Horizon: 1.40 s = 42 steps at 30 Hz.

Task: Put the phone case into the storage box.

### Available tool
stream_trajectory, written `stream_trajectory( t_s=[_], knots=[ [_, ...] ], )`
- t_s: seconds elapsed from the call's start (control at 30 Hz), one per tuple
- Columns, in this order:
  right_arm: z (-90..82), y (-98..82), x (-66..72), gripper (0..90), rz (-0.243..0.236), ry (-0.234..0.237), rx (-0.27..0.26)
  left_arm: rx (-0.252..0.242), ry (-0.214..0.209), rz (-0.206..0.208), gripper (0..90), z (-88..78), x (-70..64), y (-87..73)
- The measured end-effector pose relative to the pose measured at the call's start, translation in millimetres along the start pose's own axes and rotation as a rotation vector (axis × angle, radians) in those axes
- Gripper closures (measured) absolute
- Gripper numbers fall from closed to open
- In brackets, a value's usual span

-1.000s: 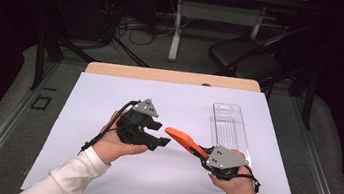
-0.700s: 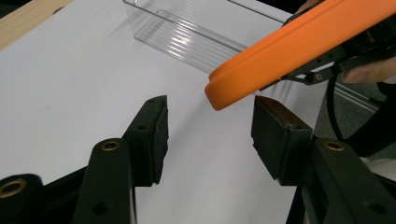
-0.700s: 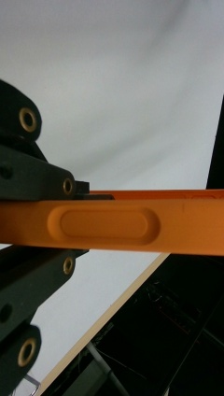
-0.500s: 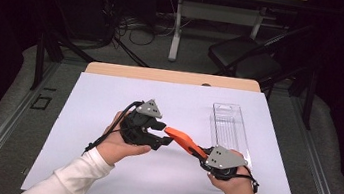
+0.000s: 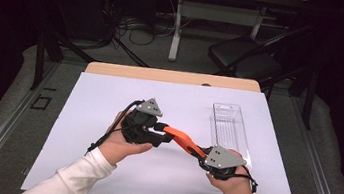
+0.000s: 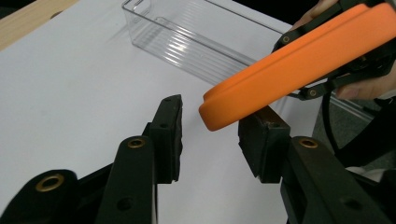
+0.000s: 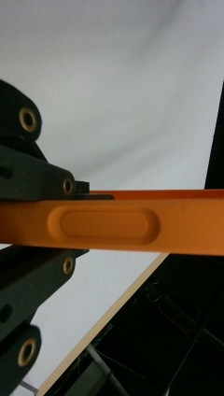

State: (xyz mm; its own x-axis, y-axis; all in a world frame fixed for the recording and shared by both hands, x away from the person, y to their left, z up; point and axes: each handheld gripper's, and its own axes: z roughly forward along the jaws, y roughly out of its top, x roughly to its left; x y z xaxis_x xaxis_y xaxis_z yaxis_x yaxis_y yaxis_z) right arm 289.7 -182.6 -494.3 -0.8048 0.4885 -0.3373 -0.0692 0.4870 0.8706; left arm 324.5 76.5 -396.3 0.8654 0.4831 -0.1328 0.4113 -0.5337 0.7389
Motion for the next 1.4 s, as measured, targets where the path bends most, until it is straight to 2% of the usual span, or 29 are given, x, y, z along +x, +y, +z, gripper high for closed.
stream_trajectory(
  t_s=[0.07,0.47,0.8,1.13,1.4],
  knots=[
    [0.4,-0.2,0.5,87.2,0.003,0.0,-0.001,-0.004,-0.01,-0.007,62.1,0.4,0.1,-0.1],
    [1.1,-0.7,-0.1,87.2,0.01,0.002,-0.006,-0.026,-0.002,-0.01,72.7,0.5,-0.5,-0.1],
    [1.2,-0.7,-0.3,87.2,0.016,0.005,-0.013,-0.031,-0.006,-0.017,75.4,2.7,0.7,-0.8],
    [1.7,-2.3,-0.8,87.1,0.018,0.004,-0.019,-0.068,-0.019,-0.06,78.4,4.3,2.1,-4.5],
    [1.9,-2.9,-1.3,87.0,0.017,0.003,-0.016,-0.069,-0.02,-0.072,79.5,5.1,2.8,-5.7]
  ],
)
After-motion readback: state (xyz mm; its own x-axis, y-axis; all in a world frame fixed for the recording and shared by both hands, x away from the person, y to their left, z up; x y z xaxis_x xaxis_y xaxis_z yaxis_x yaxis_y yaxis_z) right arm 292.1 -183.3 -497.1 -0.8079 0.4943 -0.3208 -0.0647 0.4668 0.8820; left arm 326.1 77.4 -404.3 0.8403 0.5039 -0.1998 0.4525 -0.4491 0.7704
